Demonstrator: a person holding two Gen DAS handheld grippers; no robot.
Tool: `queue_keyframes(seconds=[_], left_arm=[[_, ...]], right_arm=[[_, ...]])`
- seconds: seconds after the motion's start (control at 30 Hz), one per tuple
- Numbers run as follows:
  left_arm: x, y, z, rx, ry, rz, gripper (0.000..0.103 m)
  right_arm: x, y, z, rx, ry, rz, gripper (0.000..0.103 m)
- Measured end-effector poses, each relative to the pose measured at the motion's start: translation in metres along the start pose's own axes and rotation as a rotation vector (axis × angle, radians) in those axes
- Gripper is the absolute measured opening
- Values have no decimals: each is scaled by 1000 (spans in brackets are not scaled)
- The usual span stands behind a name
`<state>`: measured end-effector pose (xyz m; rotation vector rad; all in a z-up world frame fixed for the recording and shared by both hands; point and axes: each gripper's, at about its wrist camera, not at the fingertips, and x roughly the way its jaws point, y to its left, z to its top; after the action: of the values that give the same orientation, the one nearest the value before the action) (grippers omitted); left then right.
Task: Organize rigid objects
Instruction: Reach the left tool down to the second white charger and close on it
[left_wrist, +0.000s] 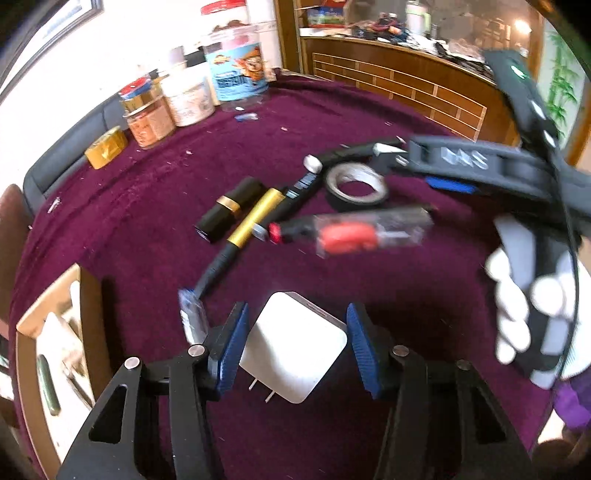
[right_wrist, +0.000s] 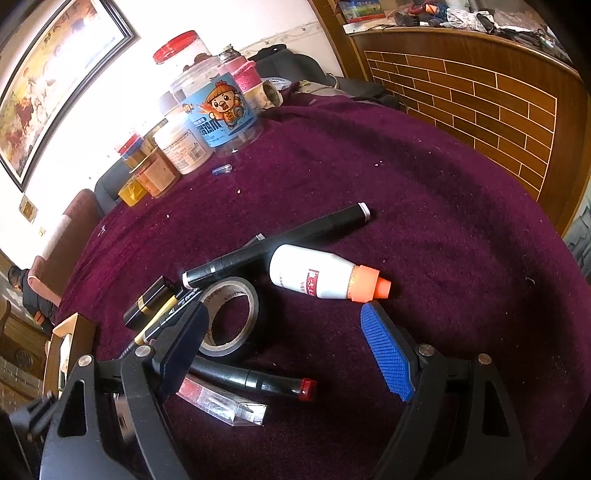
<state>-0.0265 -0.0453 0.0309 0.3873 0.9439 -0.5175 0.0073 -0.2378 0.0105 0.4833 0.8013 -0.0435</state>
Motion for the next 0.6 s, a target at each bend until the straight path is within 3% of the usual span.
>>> queue_keyframes(seconds=[0.13,0.33,0.4,0.47,0.6], left_arm=[[16,-21,-1,65,-3,93,54],[-6,0,-4,-85,-52,15,45],[-26,8,-12,-138,-82,-11,36],[-46,17,-20,-188,-113,-57,12],[-92,44,-46,-305,-202,-94,8]], right_arm=[[-1,-3,0,7,-2,3,85],[0,-5,0,17,-4,8,85],[-1,-6,0,18,-5,8,85],[-1,-6,0,18,-6,7,85],[-1,-3,-1,4,-9,-7,85]])
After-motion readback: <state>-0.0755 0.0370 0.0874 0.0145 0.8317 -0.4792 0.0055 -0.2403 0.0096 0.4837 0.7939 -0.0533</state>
